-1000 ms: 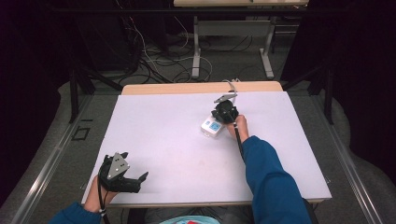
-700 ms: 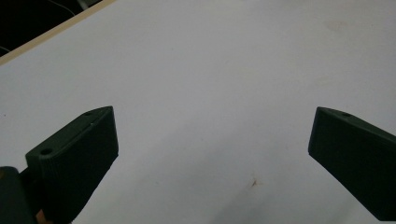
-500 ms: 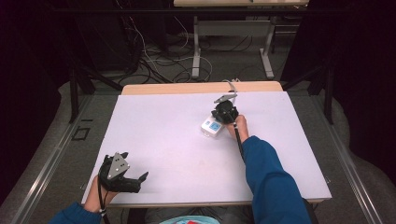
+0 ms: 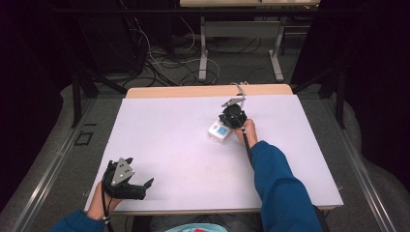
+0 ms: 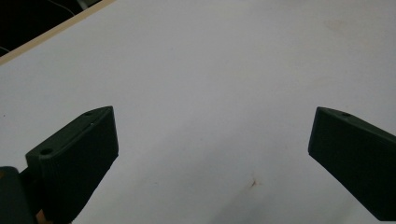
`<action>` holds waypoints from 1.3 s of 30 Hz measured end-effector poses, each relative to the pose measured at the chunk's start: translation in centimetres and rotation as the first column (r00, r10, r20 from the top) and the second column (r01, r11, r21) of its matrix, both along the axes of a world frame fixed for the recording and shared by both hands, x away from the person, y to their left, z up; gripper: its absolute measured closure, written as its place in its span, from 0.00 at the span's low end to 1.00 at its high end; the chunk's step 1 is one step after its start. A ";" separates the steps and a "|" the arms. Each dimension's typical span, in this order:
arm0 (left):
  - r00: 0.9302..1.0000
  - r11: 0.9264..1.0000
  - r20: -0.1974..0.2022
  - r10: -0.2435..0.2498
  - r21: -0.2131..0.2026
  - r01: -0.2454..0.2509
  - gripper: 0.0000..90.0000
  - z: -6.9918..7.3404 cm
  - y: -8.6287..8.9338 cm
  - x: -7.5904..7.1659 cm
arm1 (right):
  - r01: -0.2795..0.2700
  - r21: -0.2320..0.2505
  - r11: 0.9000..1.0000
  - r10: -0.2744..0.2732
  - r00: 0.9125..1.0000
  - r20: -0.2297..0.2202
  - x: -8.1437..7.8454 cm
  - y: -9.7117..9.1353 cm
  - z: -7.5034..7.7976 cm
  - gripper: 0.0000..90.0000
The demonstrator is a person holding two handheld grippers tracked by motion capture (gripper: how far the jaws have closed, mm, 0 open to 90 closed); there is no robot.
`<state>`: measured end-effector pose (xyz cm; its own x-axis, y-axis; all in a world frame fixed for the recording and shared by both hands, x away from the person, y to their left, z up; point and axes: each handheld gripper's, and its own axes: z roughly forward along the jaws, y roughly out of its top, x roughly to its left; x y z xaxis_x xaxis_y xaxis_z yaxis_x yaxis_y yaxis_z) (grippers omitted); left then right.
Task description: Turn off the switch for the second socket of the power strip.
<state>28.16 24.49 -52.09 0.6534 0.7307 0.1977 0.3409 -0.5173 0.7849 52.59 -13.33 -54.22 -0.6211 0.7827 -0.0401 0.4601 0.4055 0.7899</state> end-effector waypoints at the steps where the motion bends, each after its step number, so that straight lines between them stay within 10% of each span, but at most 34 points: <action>1: 1.000 1.000 0.001 -0.001 0.001 0.001 0.02 0.0 0.0 0.0 | 0.006 0.002 1.000 -0.006 1.000 -0.005 0.0 0.0 0.0 1.00; 39: 1.000 1.000 0.002 -0.001 0.001 0.001 0.02 0.0 0.0 0.0 | 0.012 -0.014 1.000 -0.012 1.000 0.012 -0.1 0.1 -0.1 1.00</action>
